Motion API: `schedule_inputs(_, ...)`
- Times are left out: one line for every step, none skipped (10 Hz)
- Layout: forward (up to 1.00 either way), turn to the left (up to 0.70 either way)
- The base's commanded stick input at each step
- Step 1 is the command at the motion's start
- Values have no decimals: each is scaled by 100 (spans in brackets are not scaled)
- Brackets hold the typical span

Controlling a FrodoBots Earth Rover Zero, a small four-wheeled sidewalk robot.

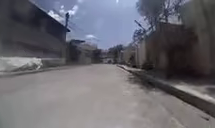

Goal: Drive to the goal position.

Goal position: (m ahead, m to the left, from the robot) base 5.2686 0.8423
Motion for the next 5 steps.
schedule_inputs(85,-1)
schedule_inputs(85,-24)
schedule_inputs(85,-34)
schedule_inputs(85,-34)
schedule_inputs(85,-20)
